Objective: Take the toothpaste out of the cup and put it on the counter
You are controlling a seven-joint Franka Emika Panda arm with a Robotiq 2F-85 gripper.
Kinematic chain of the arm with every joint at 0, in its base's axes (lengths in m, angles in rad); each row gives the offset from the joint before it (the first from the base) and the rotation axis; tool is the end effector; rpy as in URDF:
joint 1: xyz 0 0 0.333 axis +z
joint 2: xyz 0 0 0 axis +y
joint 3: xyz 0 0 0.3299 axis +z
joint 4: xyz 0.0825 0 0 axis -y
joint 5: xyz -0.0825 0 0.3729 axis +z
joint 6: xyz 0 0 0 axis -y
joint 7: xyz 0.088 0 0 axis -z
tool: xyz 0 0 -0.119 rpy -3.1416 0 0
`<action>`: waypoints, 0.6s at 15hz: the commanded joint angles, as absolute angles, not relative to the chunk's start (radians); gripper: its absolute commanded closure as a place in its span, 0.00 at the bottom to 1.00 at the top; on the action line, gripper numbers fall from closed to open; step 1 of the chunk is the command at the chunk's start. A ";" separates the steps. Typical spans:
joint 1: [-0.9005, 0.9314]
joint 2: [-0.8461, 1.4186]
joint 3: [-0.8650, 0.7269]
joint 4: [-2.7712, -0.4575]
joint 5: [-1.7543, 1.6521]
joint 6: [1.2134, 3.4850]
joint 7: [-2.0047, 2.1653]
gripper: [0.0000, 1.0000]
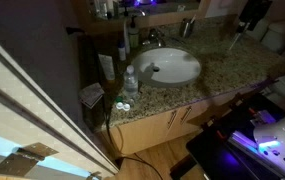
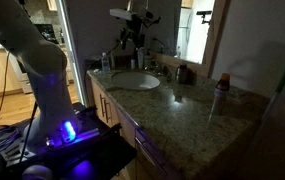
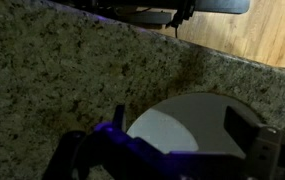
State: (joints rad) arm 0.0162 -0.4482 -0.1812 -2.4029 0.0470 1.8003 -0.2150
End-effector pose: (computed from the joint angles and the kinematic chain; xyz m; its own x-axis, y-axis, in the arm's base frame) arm 0.3726 -0.0616 0.4694 0.9890 0.0690 -0.1311 0.0486 -0.9871 -0.1528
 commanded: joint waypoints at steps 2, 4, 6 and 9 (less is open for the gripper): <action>-0.008 -0.446 -0.160 -2.401 0.056 1.798 -0.223 0.00; -0.018 -0.392 -0.138 -2.396 0.038 1.846 -0.152 0.00; -0.038 -0.304 -0.131 -2.374 0.034 2.016 -0.052 0.00; -0.063 -0.137 -0.158 -2.245 0.074 2.185 0.025 0.00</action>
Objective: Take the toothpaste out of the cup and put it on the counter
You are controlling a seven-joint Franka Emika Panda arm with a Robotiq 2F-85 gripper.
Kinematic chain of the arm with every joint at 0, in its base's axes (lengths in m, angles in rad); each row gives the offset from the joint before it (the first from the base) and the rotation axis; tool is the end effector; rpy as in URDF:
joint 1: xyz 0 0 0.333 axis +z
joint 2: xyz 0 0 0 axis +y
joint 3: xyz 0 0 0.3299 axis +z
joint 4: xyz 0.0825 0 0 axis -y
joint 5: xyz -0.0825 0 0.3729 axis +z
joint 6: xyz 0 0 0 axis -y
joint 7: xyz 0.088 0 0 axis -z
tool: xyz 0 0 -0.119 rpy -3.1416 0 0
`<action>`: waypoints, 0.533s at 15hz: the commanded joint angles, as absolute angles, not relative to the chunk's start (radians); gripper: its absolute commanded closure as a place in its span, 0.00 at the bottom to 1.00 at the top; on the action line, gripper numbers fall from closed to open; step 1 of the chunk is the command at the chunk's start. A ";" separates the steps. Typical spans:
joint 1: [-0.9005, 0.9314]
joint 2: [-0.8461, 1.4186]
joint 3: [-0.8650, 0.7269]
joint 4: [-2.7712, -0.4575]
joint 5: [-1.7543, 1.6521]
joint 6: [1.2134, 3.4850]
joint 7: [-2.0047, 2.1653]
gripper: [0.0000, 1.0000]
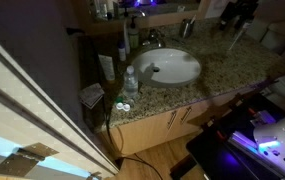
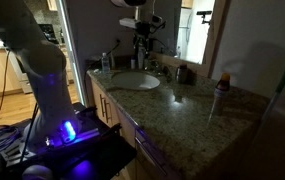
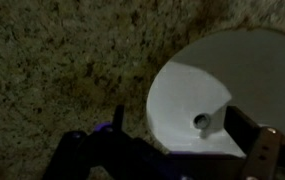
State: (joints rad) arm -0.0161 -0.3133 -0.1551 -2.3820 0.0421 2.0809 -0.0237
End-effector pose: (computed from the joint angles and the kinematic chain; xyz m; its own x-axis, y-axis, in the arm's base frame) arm 0.4274 -0.0736 0.4473 0.9870 -0.1604 0.0093 -0.1590 -0.9837 -0.0842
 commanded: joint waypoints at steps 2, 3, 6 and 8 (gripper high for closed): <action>-0.089 -0.049 -0.168 -2.145 0.079 2.252 0.080 0.00; -0.101 -0.013 -0.172 -2.084 0.087 2.249 0.117 0.00; -0.107 -0.041 -0.162 -2.120 0.067 2.252 0.103 0.00; -0.110 0.019 -0.161 -2.087 0.014 2.275 0.166 0.00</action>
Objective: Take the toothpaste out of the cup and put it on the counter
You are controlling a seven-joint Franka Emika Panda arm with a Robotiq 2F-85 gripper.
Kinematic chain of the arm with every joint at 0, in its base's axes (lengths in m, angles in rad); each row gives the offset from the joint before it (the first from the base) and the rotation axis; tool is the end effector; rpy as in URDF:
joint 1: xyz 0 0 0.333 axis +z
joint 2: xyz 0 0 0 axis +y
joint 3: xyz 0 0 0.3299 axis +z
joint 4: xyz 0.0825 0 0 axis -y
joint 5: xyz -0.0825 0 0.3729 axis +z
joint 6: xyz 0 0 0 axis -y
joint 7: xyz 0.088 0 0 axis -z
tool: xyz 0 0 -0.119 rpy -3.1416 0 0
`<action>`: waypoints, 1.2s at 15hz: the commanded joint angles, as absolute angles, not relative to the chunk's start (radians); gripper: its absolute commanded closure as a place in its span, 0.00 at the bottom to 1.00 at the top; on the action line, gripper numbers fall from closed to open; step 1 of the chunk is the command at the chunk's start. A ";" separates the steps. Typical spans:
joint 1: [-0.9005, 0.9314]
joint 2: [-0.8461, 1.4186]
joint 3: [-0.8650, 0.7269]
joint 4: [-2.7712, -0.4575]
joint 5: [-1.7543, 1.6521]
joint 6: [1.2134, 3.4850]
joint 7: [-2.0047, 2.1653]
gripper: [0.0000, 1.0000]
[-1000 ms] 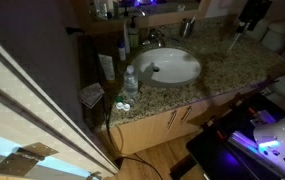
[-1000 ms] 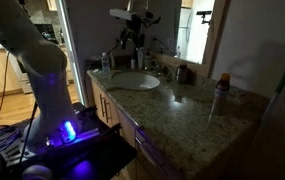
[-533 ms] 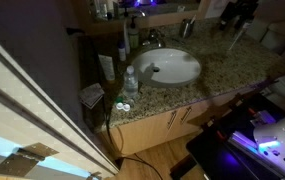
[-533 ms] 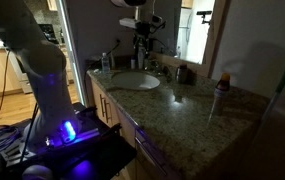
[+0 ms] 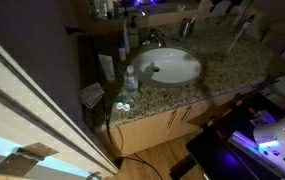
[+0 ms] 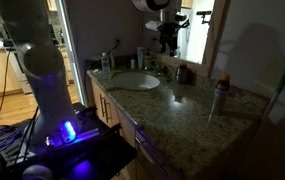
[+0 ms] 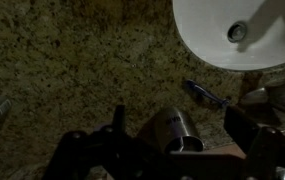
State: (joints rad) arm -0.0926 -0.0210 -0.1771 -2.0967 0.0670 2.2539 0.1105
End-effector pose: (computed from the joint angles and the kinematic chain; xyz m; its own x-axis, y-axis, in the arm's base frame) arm 0.5303 -0.1445 0.4548 0.8981 -0.4066 0.1676 -0.3985 -0.9136 -0.0812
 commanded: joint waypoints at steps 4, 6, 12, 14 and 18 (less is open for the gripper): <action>-0.116 0.172 -0.171 -1.974 0.020 2.387 0.324 0.00; -0.116 0.252 -0.168 -1.906 0.074 2.440 0.362 0.00; -0.102 0.330 -0.178 -1.837 0.085 2.456 0.414 0.00; -0.102 0.344 -0.178 -1.819 0.086 2.456 0.419 0.00; -0.098 0.398 -0.173 -1.796 0.114 2.540 0.464 0.00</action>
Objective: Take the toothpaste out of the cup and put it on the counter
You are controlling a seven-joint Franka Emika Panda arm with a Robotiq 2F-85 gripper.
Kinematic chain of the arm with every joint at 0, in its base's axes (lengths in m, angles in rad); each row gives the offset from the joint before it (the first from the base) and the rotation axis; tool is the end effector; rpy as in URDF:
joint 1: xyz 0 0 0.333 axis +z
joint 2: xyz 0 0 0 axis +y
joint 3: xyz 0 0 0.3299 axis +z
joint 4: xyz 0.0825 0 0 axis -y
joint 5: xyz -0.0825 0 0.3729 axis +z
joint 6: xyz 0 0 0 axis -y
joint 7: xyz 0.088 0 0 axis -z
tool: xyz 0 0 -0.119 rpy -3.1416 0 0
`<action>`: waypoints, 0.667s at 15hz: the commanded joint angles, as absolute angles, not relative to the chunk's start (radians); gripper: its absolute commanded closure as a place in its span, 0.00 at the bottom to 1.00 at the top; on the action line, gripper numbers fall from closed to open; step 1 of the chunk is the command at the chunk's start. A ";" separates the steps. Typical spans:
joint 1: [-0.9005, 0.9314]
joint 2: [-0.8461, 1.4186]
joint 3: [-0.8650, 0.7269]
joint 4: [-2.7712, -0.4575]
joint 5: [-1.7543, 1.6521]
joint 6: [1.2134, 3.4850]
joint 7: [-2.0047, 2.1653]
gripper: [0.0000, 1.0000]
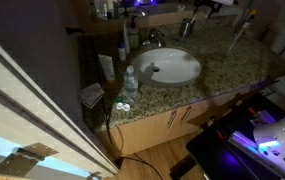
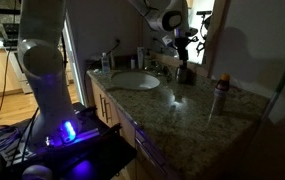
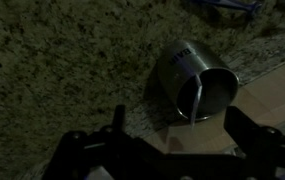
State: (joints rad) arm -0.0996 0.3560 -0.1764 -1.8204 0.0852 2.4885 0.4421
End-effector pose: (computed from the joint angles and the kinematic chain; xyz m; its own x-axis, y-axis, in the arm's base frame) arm 0.6435 -0.1712 0.3861 0.6840 -0.6740 0.2791 -0.6647 -0.7335 -0.1422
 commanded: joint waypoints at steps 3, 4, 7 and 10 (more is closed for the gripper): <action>-0.093 0.430 -0.179 -1.778 0.111 2.556 0.497 0.00; -0.088 0.444 -0.184 -1.773 0.103 2.562 0.508 0.00; -0.087 0.432 -0.186 -1.790 0.098 2.551 0.509 0.00; -0.086 0.440 -0.188 -1.782 0.095 2.540 0.512 0.26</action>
State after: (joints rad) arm -0.0939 0.4378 -0.1767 -1.7911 0.0883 2.5547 0.5214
